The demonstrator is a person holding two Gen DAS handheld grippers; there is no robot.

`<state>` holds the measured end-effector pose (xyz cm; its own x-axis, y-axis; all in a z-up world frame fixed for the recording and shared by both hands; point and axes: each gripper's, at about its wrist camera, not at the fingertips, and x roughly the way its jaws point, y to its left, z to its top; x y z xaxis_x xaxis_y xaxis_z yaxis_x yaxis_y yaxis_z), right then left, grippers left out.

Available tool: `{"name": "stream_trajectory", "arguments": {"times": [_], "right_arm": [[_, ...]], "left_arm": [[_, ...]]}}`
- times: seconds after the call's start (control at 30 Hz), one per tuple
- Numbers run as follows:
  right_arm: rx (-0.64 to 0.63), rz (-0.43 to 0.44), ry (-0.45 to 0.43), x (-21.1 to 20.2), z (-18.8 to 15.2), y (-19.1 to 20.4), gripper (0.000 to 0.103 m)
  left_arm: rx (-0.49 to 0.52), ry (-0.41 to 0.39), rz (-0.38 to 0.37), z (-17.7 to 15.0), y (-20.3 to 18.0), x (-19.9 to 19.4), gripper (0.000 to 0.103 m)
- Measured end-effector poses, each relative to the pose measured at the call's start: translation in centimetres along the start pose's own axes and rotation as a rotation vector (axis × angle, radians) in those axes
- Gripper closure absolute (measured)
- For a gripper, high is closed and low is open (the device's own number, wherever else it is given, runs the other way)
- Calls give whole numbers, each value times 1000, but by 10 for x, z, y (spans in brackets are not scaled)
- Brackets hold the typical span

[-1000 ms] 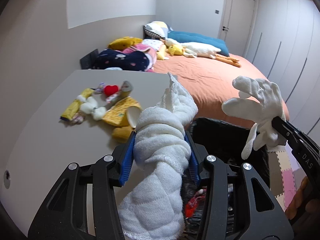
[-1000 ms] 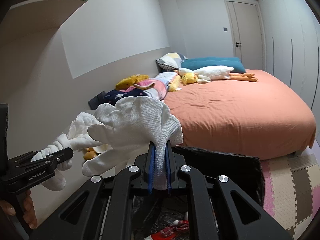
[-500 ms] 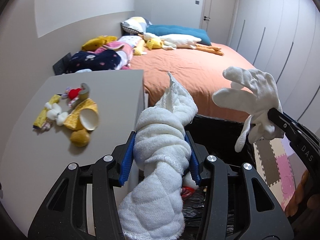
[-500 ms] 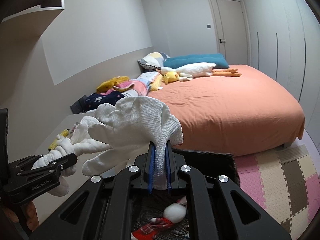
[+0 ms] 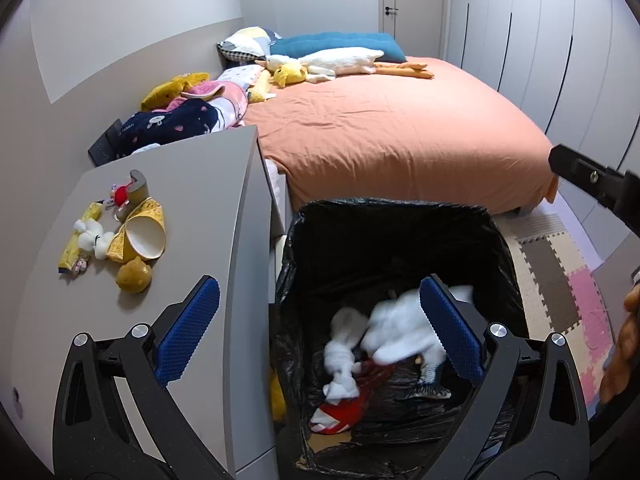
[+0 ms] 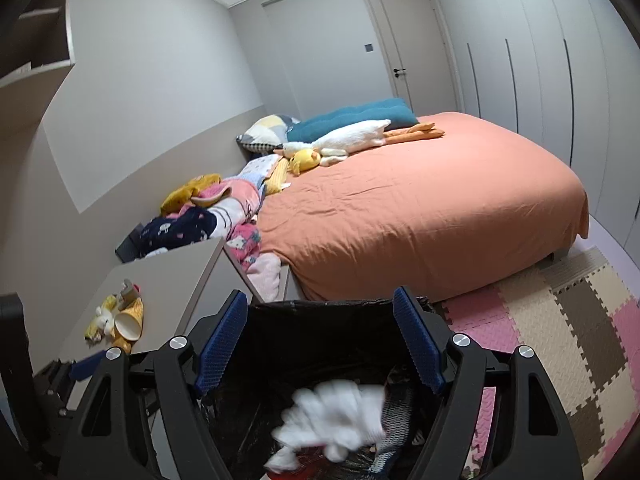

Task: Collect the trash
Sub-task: 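Carry the gloves and towel over the bin and open both grippers, then move both grippers back to the desk toward the brown plush and yellow cup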

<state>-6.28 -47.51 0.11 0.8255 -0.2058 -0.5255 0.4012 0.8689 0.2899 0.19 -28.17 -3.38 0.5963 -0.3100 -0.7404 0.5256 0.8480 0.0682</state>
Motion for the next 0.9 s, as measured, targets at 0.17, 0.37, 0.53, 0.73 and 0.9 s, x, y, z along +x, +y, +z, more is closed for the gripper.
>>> {"name": "stream_trajectory", "arguments": {"times": [0.17,0.37,0.53,0.73,0.9], "right_arm": [[2,10,8,-1,-2,-2,26],[-23,18,20,1,-4,3,26],[-35,20,37,7,-7,11,26],[-54,35,59,18,-11,25,26],[-75,53,91,32,-15,39,26]], "left_arm": [[-2,-2,-3,-2,0,-4,6],[-13,4,3,-5,3,-3,6],[-29,15,9,-6,14,2,6],[-54,28,22,-8,29,7,6],[-86,41,35,-11,48,12,6]]}}
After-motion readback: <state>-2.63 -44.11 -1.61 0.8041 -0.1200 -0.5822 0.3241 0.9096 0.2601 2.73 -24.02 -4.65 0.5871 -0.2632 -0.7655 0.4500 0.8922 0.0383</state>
